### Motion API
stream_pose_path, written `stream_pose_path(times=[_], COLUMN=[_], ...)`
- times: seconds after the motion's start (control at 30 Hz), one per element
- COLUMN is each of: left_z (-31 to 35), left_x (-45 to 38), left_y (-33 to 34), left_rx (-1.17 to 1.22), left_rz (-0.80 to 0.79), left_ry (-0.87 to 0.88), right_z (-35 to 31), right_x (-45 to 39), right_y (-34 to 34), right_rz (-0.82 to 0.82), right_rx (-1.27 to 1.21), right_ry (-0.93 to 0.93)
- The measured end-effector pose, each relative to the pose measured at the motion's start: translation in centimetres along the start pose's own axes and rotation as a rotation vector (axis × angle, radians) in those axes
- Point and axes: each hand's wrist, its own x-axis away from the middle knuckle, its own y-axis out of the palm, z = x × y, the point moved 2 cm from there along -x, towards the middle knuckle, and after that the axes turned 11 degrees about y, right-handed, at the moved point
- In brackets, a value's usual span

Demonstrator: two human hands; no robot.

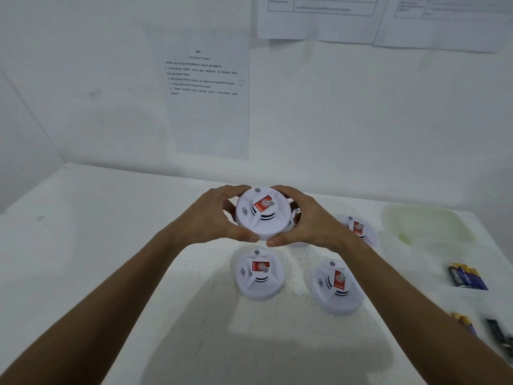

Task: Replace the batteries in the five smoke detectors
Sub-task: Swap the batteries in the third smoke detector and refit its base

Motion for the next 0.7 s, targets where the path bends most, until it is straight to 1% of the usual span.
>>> stream_pose_path(times=[0.2,0.4,0.7], left_z=[-0.7,-1.3,-1.8], left_x=[0.0,-0.1,-0.2], left_y=[0.1,0.3,0.4], left_rx=[-0.001,-0.054,-0.04], left_rz=[0.0,-0.029,-0.029], left_ry=[-0.012,-0.023,-0.021], right_z=[0.6,1.3,1.5], right_x=[-0.3,-0.6,-0.9], right_y=[0.3,0.6,0.7], right_rz=[-0.002,0.0,-0.003], right_rx=[0.003,0.003,0.007], right_ry=[0.006,0.019,0.02])
